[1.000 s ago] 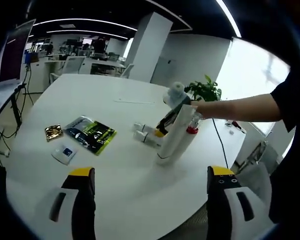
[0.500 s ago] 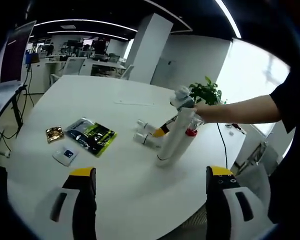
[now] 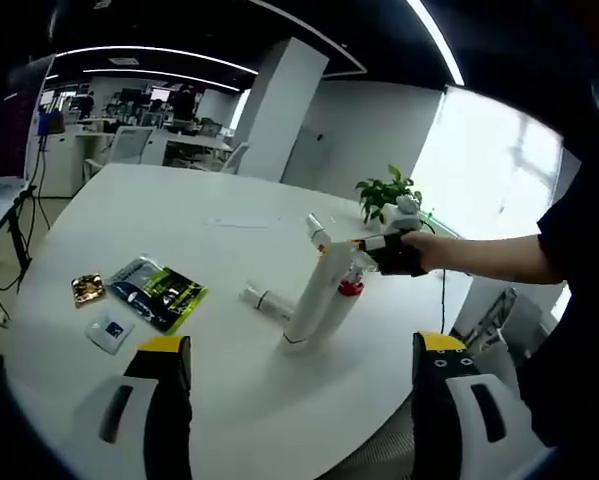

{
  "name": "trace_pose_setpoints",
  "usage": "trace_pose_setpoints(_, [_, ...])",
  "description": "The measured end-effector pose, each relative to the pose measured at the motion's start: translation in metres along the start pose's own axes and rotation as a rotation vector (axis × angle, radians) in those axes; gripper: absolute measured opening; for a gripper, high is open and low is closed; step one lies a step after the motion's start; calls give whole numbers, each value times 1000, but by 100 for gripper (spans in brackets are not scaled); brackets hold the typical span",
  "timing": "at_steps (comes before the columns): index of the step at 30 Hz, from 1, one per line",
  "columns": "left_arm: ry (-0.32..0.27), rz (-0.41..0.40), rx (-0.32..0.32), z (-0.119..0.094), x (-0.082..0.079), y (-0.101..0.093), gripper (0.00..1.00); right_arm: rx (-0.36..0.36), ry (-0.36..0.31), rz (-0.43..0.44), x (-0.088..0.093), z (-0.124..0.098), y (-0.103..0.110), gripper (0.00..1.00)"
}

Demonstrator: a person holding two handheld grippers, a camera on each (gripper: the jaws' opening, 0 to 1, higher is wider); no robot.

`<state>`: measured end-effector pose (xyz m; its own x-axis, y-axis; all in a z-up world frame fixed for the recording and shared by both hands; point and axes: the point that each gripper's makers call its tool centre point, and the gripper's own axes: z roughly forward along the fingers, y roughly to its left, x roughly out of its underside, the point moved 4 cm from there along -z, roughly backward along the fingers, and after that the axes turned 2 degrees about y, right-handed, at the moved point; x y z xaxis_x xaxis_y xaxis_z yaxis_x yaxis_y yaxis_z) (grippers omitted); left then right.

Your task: Arrange the skincare products in the storage area until every visible bottle or jar stands upright without overlapping.

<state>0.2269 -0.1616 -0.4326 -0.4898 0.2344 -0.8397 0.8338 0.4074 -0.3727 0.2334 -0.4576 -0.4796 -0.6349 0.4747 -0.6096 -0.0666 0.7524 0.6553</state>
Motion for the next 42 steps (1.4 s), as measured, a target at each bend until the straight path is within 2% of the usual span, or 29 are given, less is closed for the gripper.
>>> trace_pose_setpoints(3, [2, 28, 17, 0, -4, -9, 87, -18, -23, -38, 0, -25, 15, 12])
trace_pose_setpoints(7, [-19, 39, 26, -2, -11, -14, 88, -44, -72, -40, -5, -48, 27, 12])
trace_pose_setpoints(15, [-66, 52, 53, -12, -25, -29, 94, -136, -150, -53, -1, -76, 62, 12])
trace_pose_setpoints(19, [-71, 74, 140, -17, -31, -47, 99, -248, -176, -93, 9, -85, 95, 12])
trace_pose_setpoints(23, [-81, 107, 209, -21, -40, -69, 99, -361, -167, -187, 24, -88, 128, 12])
trace_pose_setpoints(26, [-108, 90, 284, -25, -50, -85, 99, -495, -184, -235, 35, -90, 160, 12])
trace_pose_setpoints(28, [-126, 88, 331, -29, -58, -97, 98, -603, -170, -274, 45, -91, 185, 13])
trace_pose_setpoints(31, [-150, 87, 393, -37, -72, -111, 92, -694, -139, -304, 56, -90, 206, 13])
trace_pose_setpoints(36, [-190, 108, 441, -43, -88, -124, 77, -875, -100, -292, 70, -88, 248, 13])
trace_pose_setpoints(37, [-200, 107, 462, -44, -90, -127, 74, -915, -89, -285, 72, -87, 257, 13])
trace_pose_setpoints(40, [-247, 81, 579, -53, -100, -145, 59, -1026, -63, -268, 78, -88, 275, 13])
trace_pose_setpoints(42, [-270, 85, 608, -57, -105, -151, 53, -1070, -51, -256, 81, -87, 284, 13])
